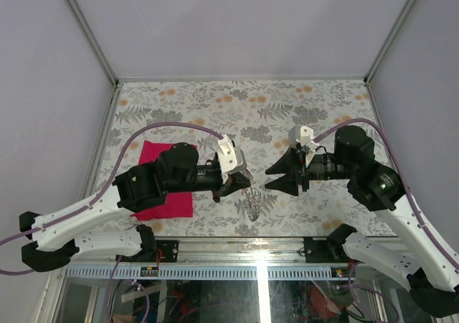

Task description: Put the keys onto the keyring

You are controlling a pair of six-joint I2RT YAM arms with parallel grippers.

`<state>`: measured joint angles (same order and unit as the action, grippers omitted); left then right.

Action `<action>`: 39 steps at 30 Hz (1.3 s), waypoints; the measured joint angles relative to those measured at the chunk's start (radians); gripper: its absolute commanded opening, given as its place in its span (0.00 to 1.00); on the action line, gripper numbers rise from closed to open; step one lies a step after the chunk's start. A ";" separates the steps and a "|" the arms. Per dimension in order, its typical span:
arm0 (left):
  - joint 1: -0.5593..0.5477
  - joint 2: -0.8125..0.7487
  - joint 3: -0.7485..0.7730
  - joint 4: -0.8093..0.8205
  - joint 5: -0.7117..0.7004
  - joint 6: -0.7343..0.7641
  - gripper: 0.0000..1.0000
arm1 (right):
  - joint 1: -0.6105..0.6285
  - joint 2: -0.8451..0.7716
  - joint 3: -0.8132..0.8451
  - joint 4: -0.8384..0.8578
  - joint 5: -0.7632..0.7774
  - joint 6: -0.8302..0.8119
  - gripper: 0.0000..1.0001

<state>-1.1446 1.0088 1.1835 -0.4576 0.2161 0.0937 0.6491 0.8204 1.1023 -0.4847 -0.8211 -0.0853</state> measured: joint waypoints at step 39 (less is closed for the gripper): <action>0.000 0.017 0.023 -0.059 -0.049 -0.003 0.00 | 0.000 0.017 -0.115 -0.027 0.382 0.143 0.87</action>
<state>-1.1446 1.0260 1.2060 -0.5167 0.1673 0.0906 0.6487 0.8371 0.9874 -0.5114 -0.4389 0.0574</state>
